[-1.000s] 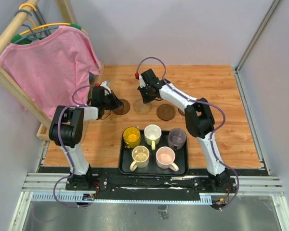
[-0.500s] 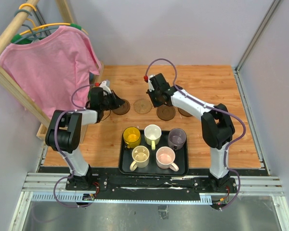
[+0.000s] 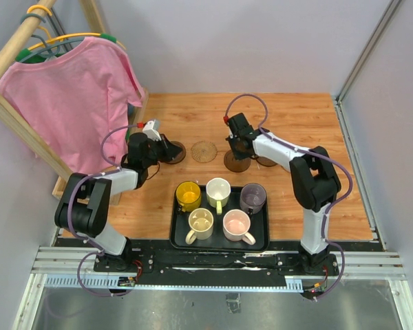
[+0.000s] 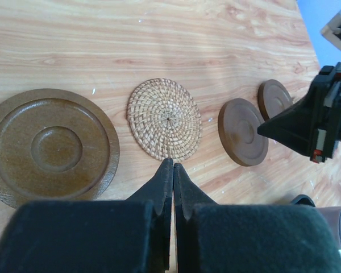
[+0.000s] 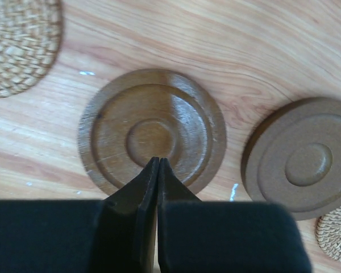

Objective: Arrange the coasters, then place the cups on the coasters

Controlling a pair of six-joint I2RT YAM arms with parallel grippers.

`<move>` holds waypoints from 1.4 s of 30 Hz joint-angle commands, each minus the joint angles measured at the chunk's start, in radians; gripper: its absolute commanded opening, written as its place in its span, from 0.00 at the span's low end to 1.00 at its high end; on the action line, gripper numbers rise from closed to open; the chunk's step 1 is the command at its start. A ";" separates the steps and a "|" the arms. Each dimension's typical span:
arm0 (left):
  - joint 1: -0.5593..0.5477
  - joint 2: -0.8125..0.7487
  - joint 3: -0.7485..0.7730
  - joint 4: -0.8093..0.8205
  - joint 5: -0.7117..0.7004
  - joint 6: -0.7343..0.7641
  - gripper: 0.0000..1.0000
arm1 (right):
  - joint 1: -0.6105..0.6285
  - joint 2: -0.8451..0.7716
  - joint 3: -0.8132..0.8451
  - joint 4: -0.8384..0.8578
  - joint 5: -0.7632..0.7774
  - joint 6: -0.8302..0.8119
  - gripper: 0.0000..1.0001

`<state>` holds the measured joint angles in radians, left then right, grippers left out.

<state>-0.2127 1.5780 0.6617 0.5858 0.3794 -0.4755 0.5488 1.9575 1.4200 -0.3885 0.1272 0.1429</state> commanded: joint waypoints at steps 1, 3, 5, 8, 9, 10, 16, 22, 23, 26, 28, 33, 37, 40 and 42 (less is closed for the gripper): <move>-0.008 -0.050 -0.025 0.051 -0.009 0.022 0.01 | -0.051 0.000 -0.033 0.024 -0.008 0.052 0.01; -0.007 -0.057 -0.027 0.038 -0.023 0.030 0.01 | -0.070 0.017 -0.035 0.030 -0.050 0.064 0.01; -0.008 -0.053 -0.024 0.023 -0.034 0.036 0.00 | -0.080 0.047 -0.033 0.031 -0.081 0.074 0.01; -0.008 -0.044 -0.020 0.013 -0.043 0.038 0.01 | -0.081 0.064 -0.044 0.045 -0.112 0.079 0.01; -0.008 -0.039 -0.019 0.011 -0.046 0.038 0.00 | -0.081 0.066 -0.047 0.054 -0.121 0.080 0.01; -0.008 -0.035 -0.017 0.010 -0.049 0.038 0.00 | -0.081 0.069 -0.050 0.059 -0.126 0.080 0.01; -0.008 -0.020 -0.005 0.000 -0.045 0.039 0.00 | -0.081 0.096 -0.036 0.067 -0.111 0.085 0.01; -0.007 -0.012 0.036 -0.080 -0.039 0.063 0.01 | -0.081 0.128 -0.021 0.087 -0.058 0.108 0.01; -0.008 -0.010 0.044 -0.093 -0.041 0.068 0.01 | -0.081 0.137 -0.012 0.087 -0.059 0.108 0.01; -0.008 -0.013 0.063 -0.130 -0.055 0.079 0.00 | -0.081 0.166 0.016 0.087 -0.064 0.104 0.01; -0.008 -0.020 0.070 -0.148 -0.068 0.083 0.01 | -0.082 0.184 0.032 0.088 -0.063 0.100 0.01; -0.008 -0.027 0.084 -0.187 -0.093 0.090 0.00 | -0.091 0.203 0.051 0.093 -0.087 0.097 0.01; -0.008 -0.024 0.092 -0.201 -0.102 0.089 0.00 | -0.093 0.213 0.059 0.106 -0.117 0.102 0.01; -0.007 -0.021 0.096 -0.197 -0.106 0.084 0.01 | -0.094 0.222 0.065 0.107 -0.132 0.102 0.01; -0.008 -0.021 0.096 -0.189 -0.109 0.083 0.00 | -0.094 0.226 0.068 0.108 -0.147 0.103 0.01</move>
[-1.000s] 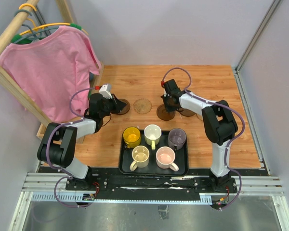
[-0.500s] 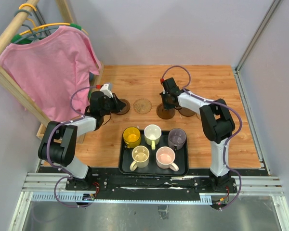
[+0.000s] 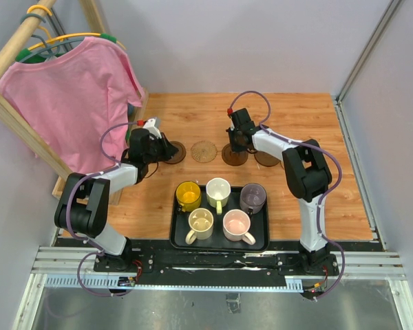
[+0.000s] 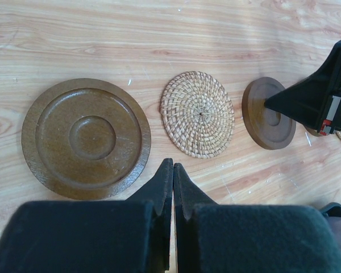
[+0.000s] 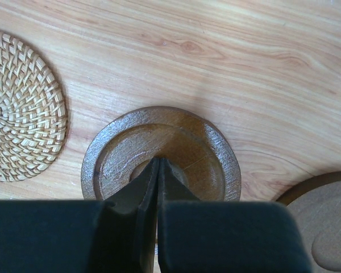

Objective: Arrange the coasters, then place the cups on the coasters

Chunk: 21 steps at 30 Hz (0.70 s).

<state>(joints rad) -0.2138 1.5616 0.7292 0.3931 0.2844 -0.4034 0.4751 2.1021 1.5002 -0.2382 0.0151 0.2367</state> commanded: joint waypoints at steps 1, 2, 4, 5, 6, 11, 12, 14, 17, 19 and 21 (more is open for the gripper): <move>-0.006 -0.005 0.029 0.006 -0.015 0.011 0.00 | -0.020 0.083 -0.012 -0.041 -0.043 0.011 0.01; -0.007 -0.007 0.027 0.007 -0.016 0.013 0.00 | -0.020 0.084 -0.011 -0.041 -0.051 0.013 0.01; -0.007 -0.009 0.024 0.012 -0.019 0.015 0.01 | -0.020 0.085 -0.011 -0.042 -0.060 0.015 0.01; -0.007 -0.012 0.022 0.015 -0.022 0.016 0.00 | -0.020 0.082 -0.009 -0.044 -0.061 0.014 0.01; -0.007 -0.016 0.016 0.022 -0.022 0.016 0.01 | -0.020 0.081 -0.008 -0.049 -0.060 0.014 0.01; -0.007 -0.041 0.004 0.037 -0.032 0.009 0.00 | -0.019 0.055 0.006 -0.093 -0.038 0.017 0.01; -0.007 -0.046 0.003 0.039 -0.033 0.006 0.01 | -0.017 0.045 0.005 -0.104 -0.033 0.018 0.01; -0.007 -0.058 -0.001 0.050 -0.035 0.000 0.01 | -0.010 0.022 0.007 -0.127 -0.018 0.016 0.01; -0.007 -0.075 -0.005 0.049 -0.047 -0.002 0.01 | 0.010 -0.013 0.022 -0.171 0.023 0.008 0.01; -0.007 -0.080 -0.002 0.042 -0.061 0.005 0.00 | 0.027 -0.030 0.042 -0.205 0.062 -0.001 0.01; -0.007 -0.079 -0.001 0.038 -0.075 0.015 0.01 | 0.042 -0.040 0.069 -0.247 0.098 -0.006 0.01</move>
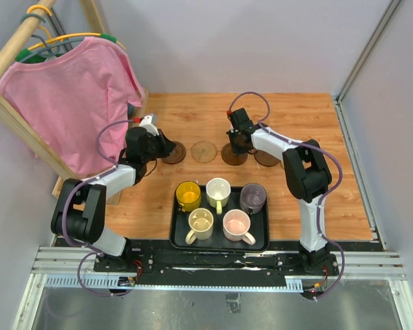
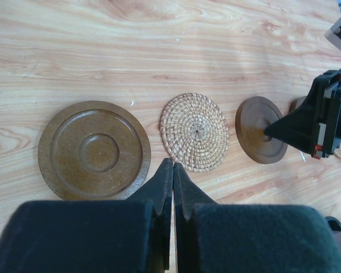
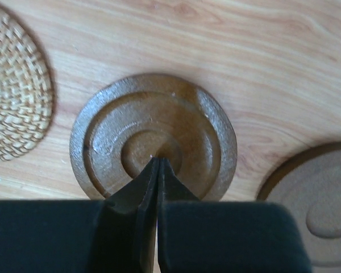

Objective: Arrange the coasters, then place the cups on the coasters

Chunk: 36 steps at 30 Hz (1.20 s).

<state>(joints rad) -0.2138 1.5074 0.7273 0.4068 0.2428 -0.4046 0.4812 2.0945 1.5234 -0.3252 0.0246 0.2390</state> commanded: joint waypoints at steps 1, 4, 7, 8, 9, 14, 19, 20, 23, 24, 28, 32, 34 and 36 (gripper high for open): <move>-0.007 -0.024 0.001 0.024 -0.045 0.020 0.01 | 0.042 -0.038 0.061 -0.178 0.101 -0.009 0.01; -0.006 -0.017 -0.008 0.033 -0.085 0.030 0.01 | 0.047 -0.056 0.096 -0.217 0.128 -0.002 0.01; -0.007 -0.099 -0.050 0.075 -0.163 0.051 0.10 | 0.046 -0.080 0.127 -0.236 0.163 -0.019 0.01; -0.006 -0.127 -0.033 0.034 -0.181 0.069 0.10 | 0.045 -0.084 0.139 -0.238 0.165 -0.034 0.01; -0.007 -0.149 -0.009 -0.014 -0.190 0.089 0.10 | 0.044 -0.084 0.158 -0.248 0.170 -0.049 0.01; 0.001 -0.127 0.029 -0.101 -0.195 0.108 0.10 | 0.029 -0.088 0.236 -0.298 0.220 -0.067 0.01; 0.041 -0.063 0.037 -0.095 -0.107 0.092 0.10 | -0.006 -0.108 0.229 -0.300 0.241 -0.043 0.02; 0.054 -0.060 0.034 -0.089 -0.093 0.089 0.10 | -0.016 -0.133 0.225 -0.300 0.240 -0.039 0.02; 0.086 -0.074 0.002 -0.062 -0.080 0.085 0.11 | -0.050 -0.133 0.221 -0.316 0.238 -0.032 0.02; 0.097 -0.077 -0.010 -0.052 -0.075 0.084 0.12 | -0.061 -0.133 0.220 -0.323 0.235 -0.026 0.02; 0.122 -0.057 -0.016 -0.036 -0.029 0.073 0.19 | -0.096 -0.140 0.188 -0.333 0.213 0.010 0.06; 0.128 -0.033 -0.026 0.027 0.050 0.034 0.23 | -0.110 -0.172 0.102 -0.323 0.242 0.034 0.10; 0.129 -0.028 -0.032 0.054 0.076 0.016 0.25 | -0.111 -0.197 0.041 -0.310 0.283 0.032 0.15; 0.130 -0.025 -0.034 0.065 0.089 0.008 0.29 | -0.116 -0.229 -0.014 -0.284 0.321 0.028 0.16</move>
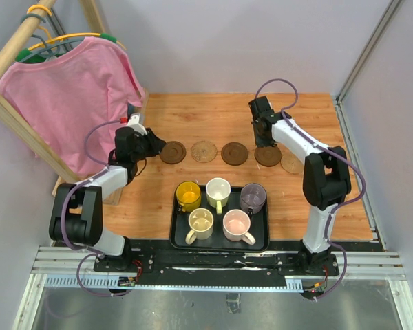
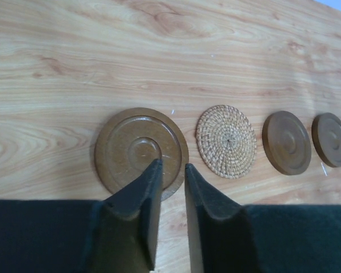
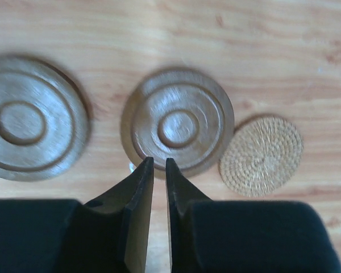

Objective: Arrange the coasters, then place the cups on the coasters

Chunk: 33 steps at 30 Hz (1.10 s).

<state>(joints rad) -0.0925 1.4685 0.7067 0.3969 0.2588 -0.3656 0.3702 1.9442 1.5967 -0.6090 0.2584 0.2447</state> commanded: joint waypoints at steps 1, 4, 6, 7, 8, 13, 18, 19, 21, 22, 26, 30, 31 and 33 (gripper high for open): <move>0.008 0.016 -0.013 0.078 0.073 -0.034 0.33 | -0.010 -0.089 -0.114 0.013 0.091 0.021 0.16; 0.008 0.023 -0.010 0.090 0.076 -0.045 0.48 | -0.037 -0.106 -0.172 0.047 0.079 0.025 0.15; 0.008 0.032 -0.007 0.101 0.078 -0.057 0.55 | -0.053 -0.103 -0.197 0.064 0.058 0.026 0.15; 0.008 0.037 -0.005 0.106 0.080 -0.064 0.59 | -0.061 -0.100 -0.208 0.074 0.048 0.030 0.14; 0.008 0.044 -0.003 0.111 0.081 -0.070 0.63 | -0.068 -0.095 -0.219 0.085 0.029 0.030 0.14; 0.008 0.099 0.015 0.122 0.101 -0.098 0.69 | -0.083 -0.054 -0.243 0.142 -0.038 0.029 0.11; 0.008 0.139 0.013 0.151 0.126 -0.133 0.69 | -0.085 0.009 -0.230 0.181 -0.074 0.020 0.08; 0.008 0.144 0.014 0.154 0.128 -0.136 0.69 | -0.086 0.018 -0.226 0.191 -0.071 0.018 0.08; 0.008 0.156 0.018 0.155 0.131 -0.137 0.69 | -0.092 0.030 -0.218 0.207 -0.071 0.017 0.08; 0.008 0.161 0.021 0.154 0.135 -0.137 0.69 | -0.098 0.059 -0.211 0.209 -0.073 0.018 0.08; 0.008 0.175 0.035 0.140 0.160 -0.119 0.68 | -0.120 0.089 -0.202 0.234 -0.108 0.023 0.08; 0.008 0.168 0.047 0.094 0.151 -0.094 0.68 | -0.125 0.119 -0.202 0.250 -0.170 0.033 0.07; 0.007 0.163 0.045 0.090 0.144 -0.093 0.68 | -0.125 0.129 -0.200 0.250 -0.188 0.035 0.07; 0.007 0.155 0.042 0.087 0.131 -0.097 0.68 | -0.125 0.146 -0.198 0.248 -0.216 0.043 0.06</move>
<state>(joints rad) -0.0917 1.6375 0.7284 0.4988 0.3916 -0.4789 0.2584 2.0106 1.4040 -0.3466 0.1219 0.2638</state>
